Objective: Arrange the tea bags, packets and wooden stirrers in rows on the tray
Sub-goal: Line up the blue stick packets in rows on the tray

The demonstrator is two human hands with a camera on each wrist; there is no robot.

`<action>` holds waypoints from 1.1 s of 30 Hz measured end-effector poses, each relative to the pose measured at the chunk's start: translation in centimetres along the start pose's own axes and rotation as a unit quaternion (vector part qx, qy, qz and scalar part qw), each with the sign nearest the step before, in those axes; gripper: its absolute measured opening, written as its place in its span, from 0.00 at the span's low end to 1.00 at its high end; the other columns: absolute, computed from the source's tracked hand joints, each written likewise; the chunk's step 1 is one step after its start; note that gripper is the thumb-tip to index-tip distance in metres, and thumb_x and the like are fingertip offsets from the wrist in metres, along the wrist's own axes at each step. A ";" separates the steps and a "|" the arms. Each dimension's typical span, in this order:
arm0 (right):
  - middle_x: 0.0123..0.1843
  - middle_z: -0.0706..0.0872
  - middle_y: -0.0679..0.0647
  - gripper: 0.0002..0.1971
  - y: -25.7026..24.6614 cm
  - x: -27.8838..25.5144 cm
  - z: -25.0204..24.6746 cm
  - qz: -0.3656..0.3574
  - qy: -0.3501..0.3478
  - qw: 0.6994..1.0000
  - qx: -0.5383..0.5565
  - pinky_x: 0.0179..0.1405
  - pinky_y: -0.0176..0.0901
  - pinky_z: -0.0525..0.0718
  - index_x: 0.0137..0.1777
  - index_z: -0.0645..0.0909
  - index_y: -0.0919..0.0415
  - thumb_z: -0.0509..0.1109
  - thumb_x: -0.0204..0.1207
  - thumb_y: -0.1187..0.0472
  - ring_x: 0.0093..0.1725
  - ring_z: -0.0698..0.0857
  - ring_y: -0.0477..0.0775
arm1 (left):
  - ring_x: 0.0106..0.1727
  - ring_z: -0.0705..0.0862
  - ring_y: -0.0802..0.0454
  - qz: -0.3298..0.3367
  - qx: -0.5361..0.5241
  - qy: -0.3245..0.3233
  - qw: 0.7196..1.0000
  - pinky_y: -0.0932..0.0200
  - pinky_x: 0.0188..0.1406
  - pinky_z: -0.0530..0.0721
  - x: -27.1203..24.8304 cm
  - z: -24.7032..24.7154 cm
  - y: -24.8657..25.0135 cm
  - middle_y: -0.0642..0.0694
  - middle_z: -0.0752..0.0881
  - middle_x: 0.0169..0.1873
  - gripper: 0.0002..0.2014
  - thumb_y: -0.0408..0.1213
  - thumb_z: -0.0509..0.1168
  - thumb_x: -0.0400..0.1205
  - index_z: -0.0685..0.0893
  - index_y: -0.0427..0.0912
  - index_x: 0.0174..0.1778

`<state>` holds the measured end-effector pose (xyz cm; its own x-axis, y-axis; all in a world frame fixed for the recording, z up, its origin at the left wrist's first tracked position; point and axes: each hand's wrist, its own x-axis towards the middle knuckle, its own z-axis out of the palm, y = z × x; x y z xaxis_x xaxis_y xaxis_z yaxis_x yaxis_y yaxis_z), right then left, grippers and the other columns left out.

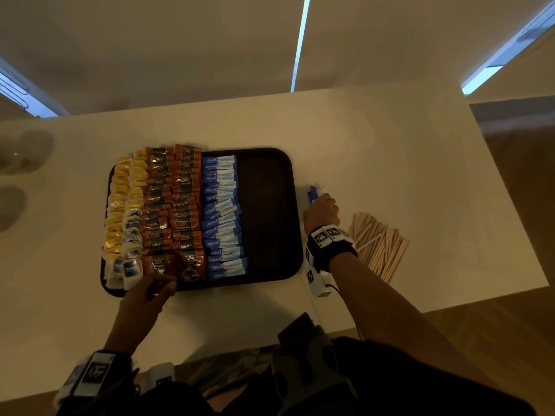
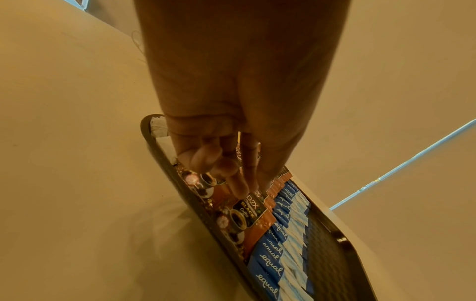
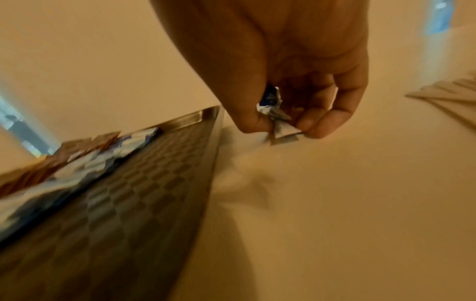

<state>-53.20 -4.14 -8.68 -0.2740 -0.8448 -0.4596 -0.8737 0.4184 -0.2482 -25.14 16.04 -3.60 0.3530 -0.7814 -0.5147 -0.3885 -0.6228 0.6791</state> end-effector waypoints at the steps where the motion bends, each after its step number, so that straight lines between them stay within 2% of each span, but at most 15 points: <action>1: 0.65 0.75 0.64 0.14 0.0 -0.1 0.2 -0.009 0.010 1.000 -0.009 0.55 0.56 0.79 0.65 0.68 0.69 0.59 0.83 0.63 0.64 0.76 0.65 | 0.32 0.77 0.54 0.002 0.003 -0.002 1.000 0.61 0.30 0.73 0.1 0.0 0.2 0.42 0.85 0.39 0.04 0.35 0.65 0.81 0.83 0.41 0.49; 3: 0.65 0.75 0.66 0.15 0.2 -0.3 0.5 -0.025 0.009 0.999 -0.031 0.55 0.57 0.78 0.66 0.68 0.70 0.54 0.84 0.63 0.64 0.75 0.67 | 0.33 0.77 0.53 0.012 0.008 -0.017 1.000 0.62 0.29 0.73 0.5 0.0 0.9 0.43 0.84 0.39 0.03 0.34 0.65 0.81 0.83 0.41 0.49; 6: 0.67 0.73 0.66 0.19 0.9 0.1 0.5 -0.016 -0.027 0.999 -0.034 0.58 0.57 0.76 0.68 0.69 0.71 0.54 0.85 0.57 0.66 0.74 0.68 | 0.40 0.81 0.53 0.056 0.006 -0.046 0.997 0.64 0.34 0.77 1.5 0.0 2.3 0.46 0.84 0.44 0.03 0.33 0.66 0.80 0.83 0.44 0.48; 8: 0.66 0.75 0.68 0.22 1.0 0.3 -0.4 -0.001 -0.066 0.998 0.003 0.56 0.55 0.76 0.67 0.71 0.71 0.53 0.85 0.53 0.64 0.76 0.69 | 0.40 0.84 0.59 0.090 -0.011 -0.063 0.994 0.70 0.34 0.80 2.3 0.0 3.6 0.49 0.85 0.44 0.04 0.32 0.66 0.80 0.82 0.46 0.47; 11: 0.65 0.77 0.70 0.20 0.7 -0.6 -2.1 -0.024 -0.084 0.996 0.023 0.55 0.53 0.77 0.68 0.71 0.72 0.50 0.87 0.58 0.62 0.79 0.68 | 0.39 0.82 0.62 0.125 -0.002 -0.062 0.990 0.75 0.34 0.79 3.6 0.1 5.8 0.53 0.84 0.42 0.04 0.34 0.65 0.81 0.81 0.48 0.47; 12: 0.63 0.78 0.69 0.18 0.1 -1.5 -2.6 -0.027 -0.078 0.996 0.040 0.53 0.53 0.77 0.64 0.73 0.71 0.49 0.87 0.59 0.59 0.80 0.67 | 0.39 0.82 0.62 0.137 -0.005 -0.066 0.988 0.75 0.34 0.79 3.9 0.0 6.5 0.53 0.83 0.42 0.03 0.35 0.65 0.82 0.81 0.48 0.48; 14: 0.47 0.83 0.67 0.18 -1.6 -3.9 -3.6 -0.028 -0.100 0.984 0.147 0.37 0.47 0.79 0.49 0.76 0.65 0.49 0.88 0.56 0.40 0.83 0.63 | 0.40 0.83 0.66 0.167 -0.033 -0.076 0.982 0.76 0.37 0.79 4.3 -0.1 7.6 0.53 0.84 0.41 0.03 0.34 0.65 0.82 0.81 0.47 0.48; 16: 0.30 0.75 0.58 0.20 -3.3 -6.7 -4.2 -0.019 -0.193 0.932 0.306 0.22 0.39 0.69 0.39 0.71 0.62 0.47 0.88 0.52 0.21 0.75 0.53 | 0.42 0.82 0.71 0.193 -0.050 -0.090 0.976 0.76 0.41 0.78 4.4 -0.3 8.8 0.53 0.84 0.43 0.04 0.36 0.65 0.82 0.82 0.46 0.50; 17: 0.27 0.70 0.54 0.21 -4.3 -8.4 -4.6 -0.026 -0.252 0.898 0.360 0.19 0.36 0.63 0.36 0.69 0.60 0.46 0.88 0.52 0.17 0.69 0.49 | 0.44 0.82 0.71 0.209 -0.051 -0.099 0.971 0.75 0.43 0.78 4.4 -0.4 9.5 0.54 0.85 0.44 0.05 0.37 0.65 0.82 0.82 0.46 0.52; 19: 0.25 0.64 0.49 0.21 -6.1 -11.7 -5.5 -0.048 -0.360 0.832 0.420 0.15 0.32 0.57 0.32 0.66 0.55 0.46 0.87 0.51 0.15 0.61 0.44 | 0.47 0.82 0.68 0.233 -0.055 -0.127 0.963 0.71 0.46 0.80 4.0 -0.7 11.0 0.54 0.85 0.48 0.09 0.41 0.65 0.81 0.82 0.48 0.56; 21: 0.25 0.63 0.48 0.20 -7.7 -14.1 -6.2 -0.069 -0.419 0.794 0.435 0.13 0.30 0.56 0.30 0.65 0.55 0.48 0.86 0.54 0.16 0.57 0.43 | 0.52 0.83 0.64 0.239 -0.070 -0.158 0.955 0.67 0.51 0.82 3.6 -1.3 12.3 0.54 0.84 0.52 0.12 0.43 0.66 0.81 0.82 0.49 0.60; 24: 0.26 0.62 0.48 0.19 -9.6 -15.9 -6.1 -0.092 -0.431 0.797 0.414 0.13 0.31 0.58 0.30 0.67 0.54 0.51 0.84 0.55 0.18 0.57 0.43 | 0.44 0.84 0.65 0.254 -0.094 -0.139 0.953 0.71 0.45 0.82 2.9 -2.4 13.1 0.56 0.85 0.45 0.08 0.39 0.68 0.79 0.84 0.46 0.54; 28: 0.26 0.63 0.47 0.20 -11.0 -16.9 -5.2 -0.126 -0.409 0.819 0.381 0.15 0.32 0.58 0.31 0.69 0.54 0.50 0.85 0.52 0.21 0.57 0.44 | 0.32 0.84 0.61 0.226 -0.133 -0.126 0.957 0.65 0.31 0.83 2.9 -4.4 12.2 0.45 0.87 0.37 0.04 0.34 0.70 0.78 0.86 0.37 0.46; 30: 0.27 0.64 0.49 0.20 -11.4 -17.3 -4.9 -0.143 -0.397 0.828 0.368 0.16 0.33 0.59 0.33 0.67 0.56 0.48 0.86 0.51 0.21 0.58 0.44 | 0.33 0.85 0.58 0.221 -0.133 -0.130 0.957 0.60 0.33 0.86 3.0 -5.3 11.7 0.40 0.87 0.38 0.06 0.32 0.69 0.78 0.85 0.33 0.46; 33: 0.31 0.66 0.52 0.16 -11.7 -17.7 -4.6 -0.160 -0.394 0.830 0.362 0.18 0.35 0.63 0.37 0.66 0.59 0.48 0.86 0.54 0.22 0.61 0.45 | 0.34 0.86 0.56 0.217 -0.146 -0.120 0.958 0.60 0.34 0.86 3.2 -6.4 11.1 0.43 0.86 0.36 0.06 0.32 0.68 0.79 0.83 0.31 0.45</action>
<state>-39.99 4.39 6.30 0.5225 -0.5897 -0.6158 -0.3033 0.5465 -0.7806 -22.84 6.93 5.67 -0.0067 -0.9724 -0.2332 -0.1868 -0.2279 0.9556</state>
